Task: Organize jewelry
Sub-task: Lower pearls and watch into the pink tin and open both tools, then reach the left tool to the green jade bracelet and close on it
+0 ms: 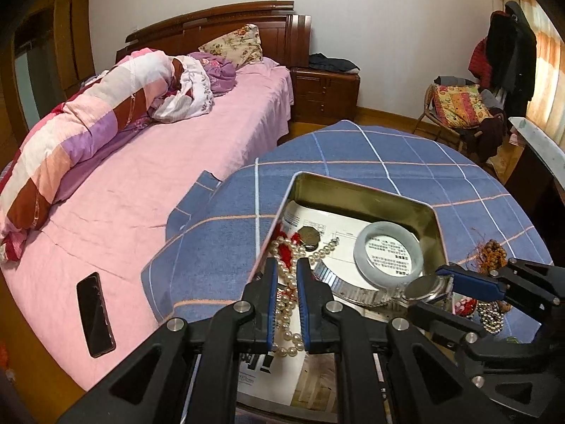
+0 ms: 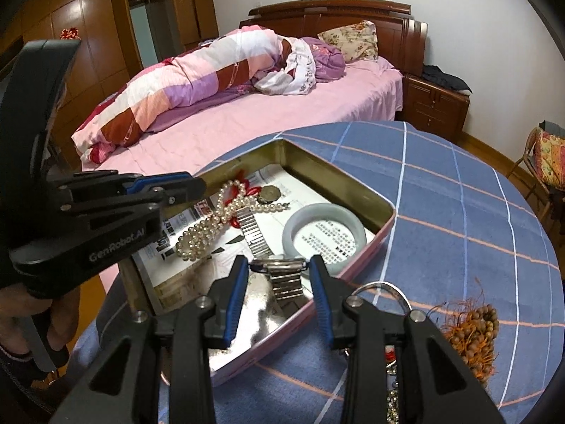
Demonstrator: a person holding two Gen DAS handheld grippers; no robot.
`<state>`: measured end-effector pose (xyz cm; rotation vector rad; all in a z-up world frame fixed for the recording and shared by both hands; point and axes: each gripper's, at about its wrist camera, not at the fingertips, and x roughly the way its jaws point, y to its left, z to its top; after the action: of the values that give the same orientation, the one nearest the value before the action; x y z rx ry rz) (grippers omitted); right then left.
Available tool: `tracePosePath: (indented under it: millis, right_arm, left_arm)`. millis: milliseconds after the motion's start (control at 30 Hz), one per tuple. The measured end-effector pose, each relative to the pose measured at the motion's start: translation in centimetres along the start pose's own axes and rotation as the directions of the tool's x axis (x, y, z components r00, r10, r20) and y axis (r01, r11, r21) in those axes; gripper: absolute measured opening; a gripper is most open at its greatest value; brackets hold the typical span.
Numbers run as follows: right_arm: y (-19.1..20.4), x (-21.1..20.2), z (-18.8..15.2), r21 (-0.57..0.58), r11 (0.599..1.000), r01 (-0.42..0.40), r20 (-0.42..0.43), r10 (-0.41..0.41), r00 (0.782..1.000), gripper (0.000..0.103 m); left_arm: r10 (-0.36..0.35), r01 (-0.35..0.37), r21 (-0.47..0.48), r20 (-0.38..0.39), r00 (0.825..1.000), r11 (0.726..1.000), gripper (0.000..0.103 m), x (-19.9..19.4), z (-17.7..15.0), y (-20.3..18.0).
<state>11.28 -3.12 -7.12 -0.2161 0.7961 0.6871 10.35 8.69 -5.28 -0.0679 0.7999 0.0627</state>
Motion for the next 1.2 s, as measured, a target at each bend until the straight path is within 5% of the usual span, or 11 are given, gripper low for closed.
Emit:
tracePosePath:
  millis: [133,200,267,500,700,900,1200]
  right_arm:
    - [0.1,-0.1,0.0,-0.001,1.000,-0.003,0.015,0.003,1.000,0.049]
    - [-0.1,-0.5,0.0,0.011,1.000,0.007,0.030,-0.007,1.000,0.058]
    - [-0.4,-0.8,0.0,0.025,1.000,0.005,0.036,-0.005,0.999,0.059]
    - [-2.8,-4.3,-1.1,0.077,0.997,-0.003,0.083,-0.003,0.997,0.069]
    - [-7.8,-7.9,-4.4,0.173,0.980,0.099,0.074,-0.113,0.991,0.075]
    - [-11.3,-9.9,-8.3,0.260,0.950,0.174,0.031,-0.188,0.982,0.076]
    - [-12.5,-10.5,-12.1,0.315,0.932,0.181,-0.005,-0.189,0.982,0.076]
  left_arm:
    - [-0.006,0.006,-0.009,-0.002,1.000,1.000,0.022,-0.3,-0.1,0.0]
    - [0.007,-0.007,-0.013,0.014,1.000,1.000,0.056,-0.8,-0.2,-0.1]
    - [0.014,-0.013,-0.021,0.050,0.999,1.000,0.068,-1.7,-0.2,-0.1]
    - [-0.009,0.011,-0.025,0.082,0.997,1.000,0.068,-3.4,-0.2,-1.2]
    - [-0.038,0.038,-0.006,0.090,0.995,0.999,0.068,-4.4,-1.2,-3.7]
    - [-0.080,0.078,0.033,0.075,0.994,0.996,0.068,-5.1,-2.4,-6.9]
    - [-0.126,0.119,0.142,0.046,0.991,0.983,0.068,-6.0,-4.7,-12.0]
